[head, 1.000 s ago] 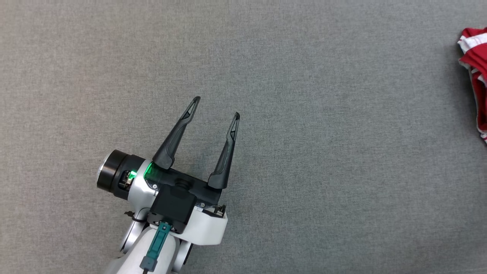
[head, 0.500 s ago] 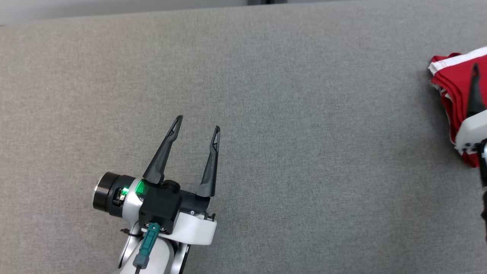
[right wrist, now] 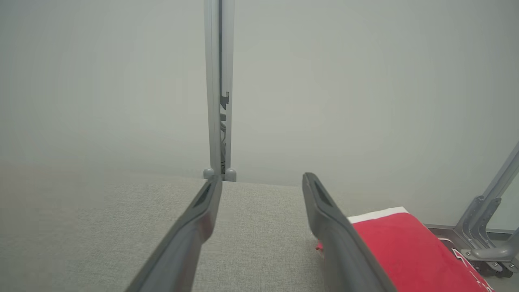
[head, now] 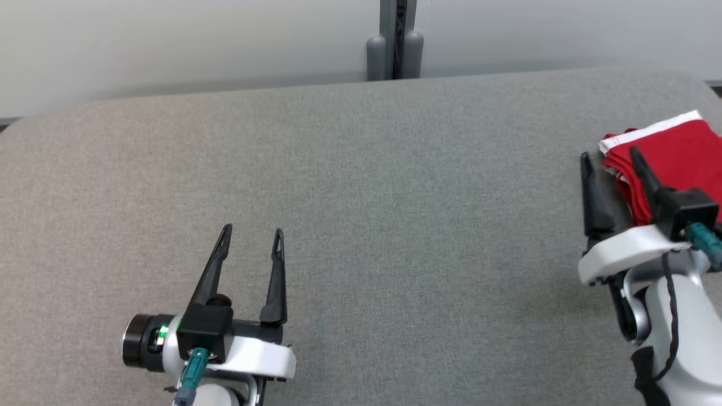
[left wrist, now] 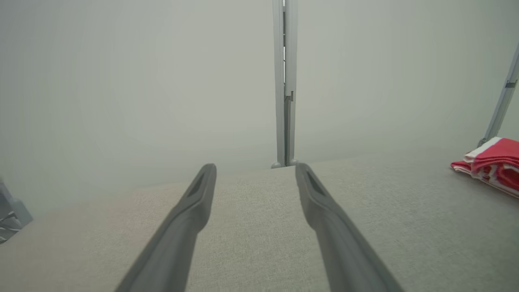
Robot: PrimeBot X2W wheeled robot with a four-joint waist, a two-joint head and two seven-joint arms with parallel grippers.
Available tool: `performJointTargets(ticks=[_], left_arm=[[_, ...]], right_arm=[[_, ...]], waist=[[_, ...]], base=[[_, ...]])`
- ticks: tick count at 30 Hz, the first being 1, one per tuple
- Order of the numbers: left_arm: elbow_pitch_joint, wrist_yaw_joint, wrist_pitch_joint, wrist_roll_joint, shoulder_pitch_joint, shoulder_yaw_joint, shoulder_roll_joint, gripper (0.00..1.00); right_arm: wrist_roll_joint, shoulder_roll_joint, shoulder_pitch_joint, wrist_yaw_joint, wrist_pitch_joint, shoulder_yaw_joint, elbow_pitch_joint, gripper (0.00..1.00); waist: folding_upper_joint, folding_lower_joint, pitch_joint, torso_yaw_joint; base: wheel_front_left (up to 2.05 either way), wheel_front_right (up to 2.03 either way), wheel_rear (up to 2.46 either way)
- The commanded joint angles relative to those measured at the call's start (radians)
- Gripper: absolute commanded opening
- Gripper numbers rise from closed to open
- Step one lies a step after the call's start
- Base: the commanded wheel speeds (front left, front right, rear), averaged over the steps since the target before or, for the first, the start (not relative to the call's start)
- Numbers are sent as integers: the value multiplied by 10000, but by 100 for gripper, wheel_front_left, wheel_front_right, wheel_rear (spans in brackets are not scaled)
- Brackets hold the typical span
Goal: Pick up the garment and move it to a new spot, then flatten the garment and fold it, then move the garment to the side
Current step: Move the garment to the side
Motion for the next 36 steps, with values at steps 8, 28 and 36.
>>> performJointTargets(ticks=[8,28,36], left_arm=[[329,48,0,-657,664,620,-68,100],[488,-1156,0,-804,2325,1985,-348,100],[598,-1299,0,-783,2705,2099,-382,100]], right_arm=[[731,291,1769,1,-39,718,-1632,100],[1247,713,4868,1,-39,1376,-4015,100],[1354,735,5341,1,-39,1362,-4086,100]], waist=[[0,0,-1031,-122],[0,0,-2178,-243],[0,0,-2406,-240]], base=[[0,0,0],[0,0,0],[0,0,0]])
